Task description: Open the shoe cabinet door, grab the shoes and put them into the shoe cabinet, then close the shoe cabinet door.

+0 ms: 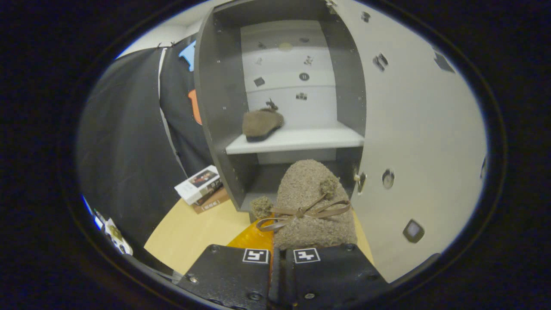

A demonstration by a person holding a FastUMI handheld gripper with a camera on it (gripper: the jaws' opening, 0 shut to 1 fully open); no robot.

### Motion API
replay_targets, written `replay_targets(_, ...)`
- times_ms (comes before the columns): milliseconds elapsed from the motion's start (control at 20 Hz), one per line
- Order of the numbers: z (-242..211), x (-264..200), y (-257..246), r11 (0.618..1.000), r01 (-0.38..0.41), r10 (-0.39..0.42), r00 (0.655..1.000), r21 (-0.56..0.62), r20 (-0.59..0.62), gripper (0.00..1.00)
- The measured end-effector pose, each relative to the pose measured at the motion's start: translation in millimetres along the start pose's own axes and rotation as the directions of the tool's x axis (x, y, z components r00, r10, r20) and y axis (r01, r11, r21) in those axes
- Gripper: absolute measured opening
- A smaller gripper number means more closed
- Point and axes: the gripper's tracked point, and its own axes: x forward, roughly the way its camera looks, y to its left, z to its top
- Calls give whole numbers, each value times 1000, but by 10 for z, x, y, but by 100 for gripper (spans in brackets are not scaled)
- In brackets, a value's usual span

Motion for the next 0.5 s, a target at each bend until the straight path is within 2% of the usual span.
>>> replay_targets(500,808,373,8,999,-17,26,981,-46,195,8)
